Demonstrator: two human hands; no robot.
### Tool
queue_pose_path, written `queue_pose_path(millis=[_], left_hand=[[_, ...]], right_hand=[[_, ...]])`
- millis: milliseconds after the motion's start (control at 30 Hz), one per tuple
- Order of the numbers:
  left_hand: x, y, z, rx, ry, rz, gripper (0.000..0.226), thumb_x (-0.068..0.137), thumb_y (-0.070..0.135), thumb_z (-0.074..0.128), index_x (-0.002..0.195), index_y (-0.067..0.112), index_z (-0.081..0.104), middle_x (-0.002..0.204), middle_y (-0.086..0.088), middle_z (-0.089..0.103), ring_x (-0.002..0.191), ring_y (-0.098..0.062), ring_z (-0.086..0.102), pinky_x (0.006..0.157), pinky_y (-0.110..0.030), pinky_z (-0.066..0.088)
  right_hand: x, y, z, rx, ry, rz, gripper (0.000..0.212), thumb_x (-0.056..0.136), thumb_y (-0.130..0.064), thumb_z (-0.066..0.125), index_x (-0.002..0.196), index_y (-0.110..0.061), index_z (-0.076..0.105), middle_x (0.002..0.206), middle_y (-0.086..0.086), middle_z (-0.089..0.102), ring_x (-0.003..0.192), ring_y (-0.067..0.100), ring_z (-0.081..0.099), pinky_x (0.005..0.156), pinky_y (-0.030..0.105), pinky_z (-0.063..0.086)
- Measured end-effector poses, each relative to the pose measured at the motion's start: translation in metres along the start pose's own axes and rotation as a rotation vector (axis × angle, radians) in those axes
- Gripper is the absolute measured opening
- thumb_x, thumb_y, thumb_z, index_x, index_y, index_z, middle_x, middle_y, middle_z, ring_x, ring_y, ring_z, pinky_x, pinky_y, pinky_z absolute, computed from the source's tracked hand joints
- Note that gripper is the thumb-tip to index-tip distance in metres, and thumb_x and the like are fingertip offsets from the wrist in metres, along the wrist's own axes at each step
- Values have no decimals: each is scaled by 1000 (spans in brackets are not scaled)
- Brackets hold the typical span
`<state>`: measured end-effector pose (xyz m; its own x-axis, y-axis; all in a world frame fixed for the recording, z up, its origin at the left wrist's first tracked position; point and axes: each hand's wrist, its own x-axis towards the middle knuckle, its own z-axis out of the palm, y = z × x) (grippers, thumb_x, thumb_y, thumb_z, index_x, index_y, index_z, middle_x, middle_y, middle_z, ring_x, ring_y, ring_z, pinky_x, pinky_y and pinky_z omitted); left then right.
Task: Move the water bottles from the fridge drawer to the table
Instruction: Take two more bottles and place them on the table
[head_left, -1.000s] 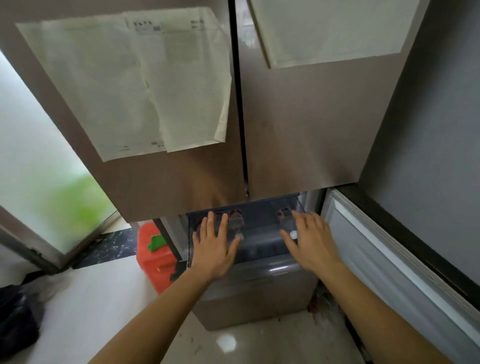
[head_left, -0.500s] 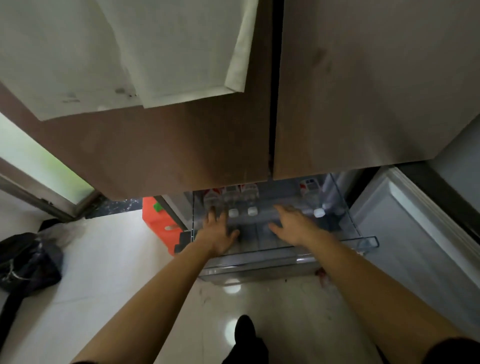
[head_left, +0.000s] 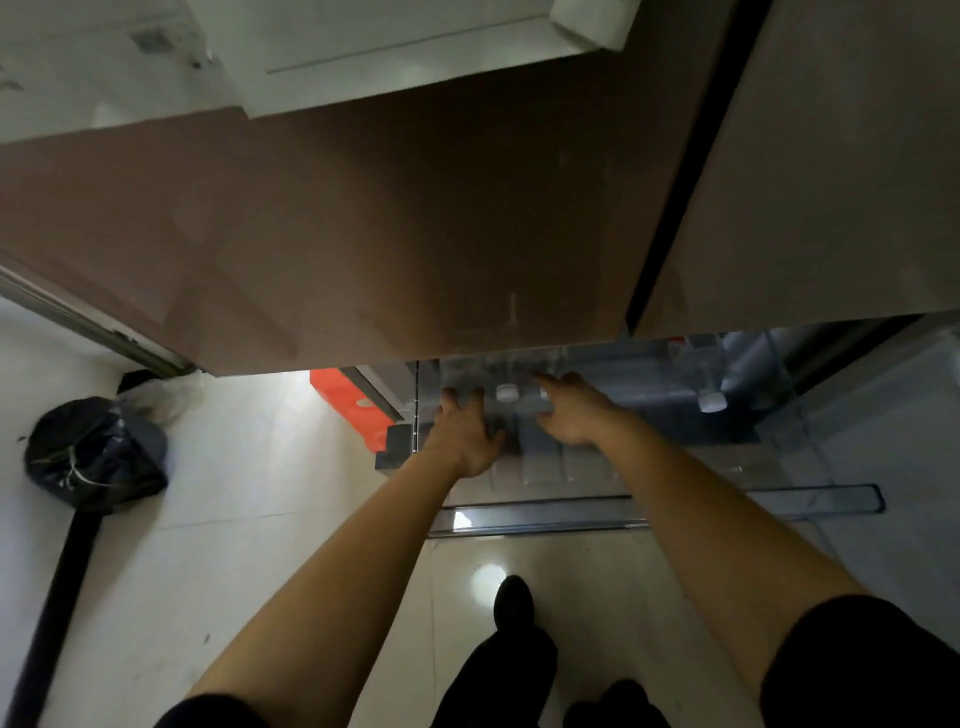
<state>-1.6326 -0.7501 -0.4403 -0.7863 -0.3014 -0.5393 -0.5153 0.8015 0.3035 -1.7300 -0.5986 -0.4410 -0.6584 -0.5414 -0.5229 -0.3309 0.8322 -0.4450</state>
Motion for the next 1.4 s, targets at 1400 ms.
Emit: queue_pose_path(millis=[1400], left_hand=[[-95,26,-36,-283,608,210,35,91,45,59,104,13,57,94,-12,67,86,-32,64,63,-30,39]], right_hand=[[-130,-26,-38,141,585,156,50,90,-52,62,127,-22,49,106,13,69,100,37,65,71,35,46]])
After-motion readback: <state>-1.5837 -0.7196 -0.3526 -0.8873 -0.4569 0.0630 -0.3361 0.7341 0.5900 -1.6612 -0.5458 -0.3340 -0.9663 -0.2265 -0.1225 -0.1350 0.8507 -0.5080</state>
